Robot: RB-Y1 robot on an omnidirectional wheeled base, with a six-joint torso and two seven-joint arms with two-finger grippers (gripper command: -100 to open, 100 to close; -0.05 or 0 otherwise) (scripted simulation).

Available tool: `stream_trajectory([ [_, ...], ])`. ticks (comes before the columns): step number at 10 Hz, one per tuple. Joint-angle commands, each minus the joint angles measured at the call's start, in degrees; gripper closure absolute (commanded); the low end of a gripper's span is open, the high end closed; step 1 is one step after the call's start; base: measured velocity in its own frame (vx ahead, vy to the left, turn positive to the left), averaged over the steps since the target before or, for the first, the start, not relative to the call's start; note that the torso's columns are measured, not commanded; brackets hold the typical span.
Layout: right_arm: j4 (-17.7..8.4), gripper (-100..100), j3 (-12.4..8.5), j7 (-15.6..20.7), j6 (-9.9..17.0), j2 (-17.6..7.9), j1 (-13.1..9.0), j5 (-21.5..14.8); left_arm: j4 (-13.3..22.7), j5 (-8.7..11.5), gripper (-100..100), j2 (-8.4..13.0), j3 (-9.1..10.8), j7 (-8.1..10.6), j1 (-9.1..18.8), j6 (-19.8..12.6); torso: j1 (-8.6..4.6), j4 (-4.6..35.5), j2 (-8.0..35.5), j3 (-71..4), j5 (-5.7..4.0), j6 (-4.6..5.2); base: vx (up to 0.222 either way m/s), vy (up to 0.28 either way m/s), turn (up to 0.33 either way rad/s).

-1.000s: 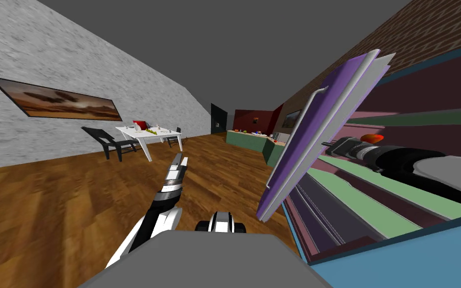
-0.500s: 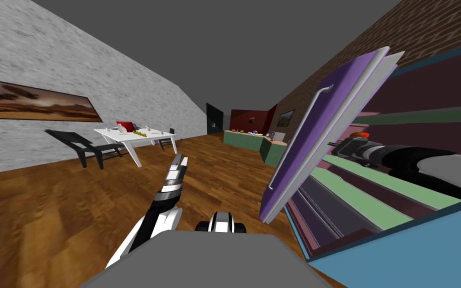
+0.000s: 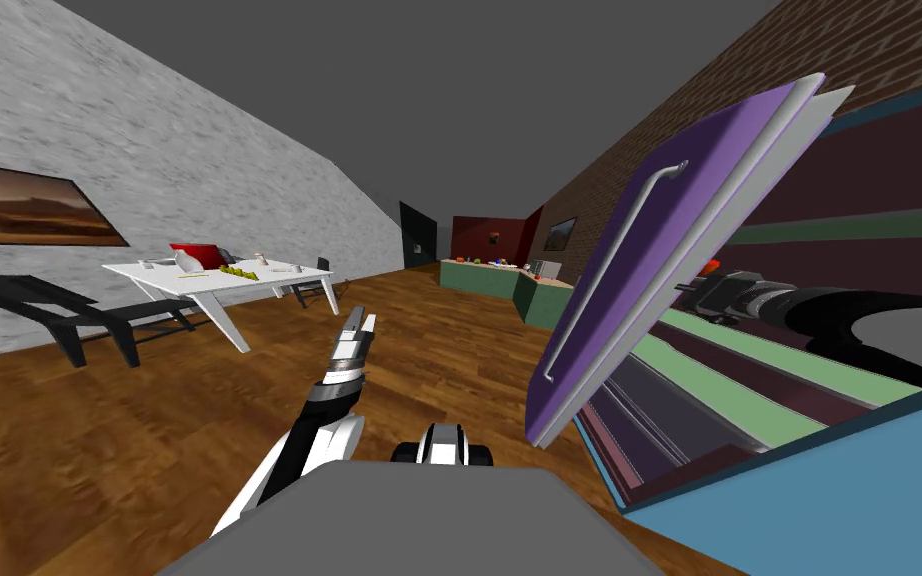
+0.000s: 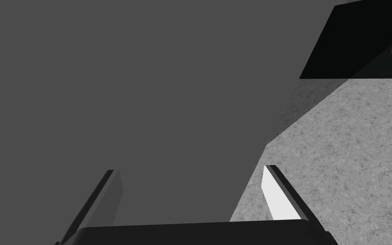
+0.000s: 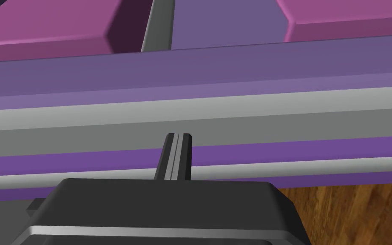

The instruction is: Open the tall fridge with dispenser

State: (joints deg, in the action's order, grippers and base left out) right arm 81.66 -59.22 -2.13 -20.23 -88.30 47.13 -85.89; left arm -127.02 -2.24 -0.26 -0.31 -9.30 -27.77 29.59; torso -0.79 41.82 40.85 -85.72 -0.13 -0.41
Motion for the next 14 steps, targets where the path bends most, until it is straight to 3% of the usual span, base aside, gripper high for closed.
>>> stream_trajectory([
  [1,-3.52,100,-2.09,0.96,0.12,-1.53,1.97,-3.78,0.00,0.00,0,0.00,0.00,0.00,-0.01,0.00,0.43,-0.01,0.20,0.25,-0.03,0.14,0.166,0.275,-0.174],
  [2,-2.84,100,-1.78,0.89,0.45,-1.07,1.74,-3.12,-0.01,0.00,0,0.00,0.00,0.00,0.01,0.00,0.46,0.06,0.68,0.58,-0.05,-0.05,0.050,0.117,-0.046],
  [3,-4.29,-100,-2.42,0.83,0.33,-1.44,1.89,-3.55,0.00,0.00,0,0.01,0.01,0.00,0.02,0.00,0.04,0.26,1.17,0.88,-0.12,0.03,0.097,0.113,-0.053],
  [12,-11.68,-100,-5.34,0.61,0.19,-3.76,2.19,-4.94,0.00,0.00,0,0.01,0.01,0.00,0.02,0.00,0.50,0.33,0.76,0.43,0.46,-0.04,0.166,0.147,-0.050],
  [13,-11.57,-100,-3.95,1.69,-0.08,-3.51,2.13,-3.79,0.00,0.00,0,0.02,0.01,0.00,0.01,0.00,0.45,0.30,0.64,0.38,0.43,-0.03,0.066,0.064,-0.052],
  [14,-13.24,-100,-3.56,1.17,0.07,-3.91,2.38,-4.36,0.00,0.00,0,0.02,0.01,0.00,0.02,0.00,0.29,0.29,0.87,0.53,0.28,-0.01,-0.059,0.028,0.140],
])
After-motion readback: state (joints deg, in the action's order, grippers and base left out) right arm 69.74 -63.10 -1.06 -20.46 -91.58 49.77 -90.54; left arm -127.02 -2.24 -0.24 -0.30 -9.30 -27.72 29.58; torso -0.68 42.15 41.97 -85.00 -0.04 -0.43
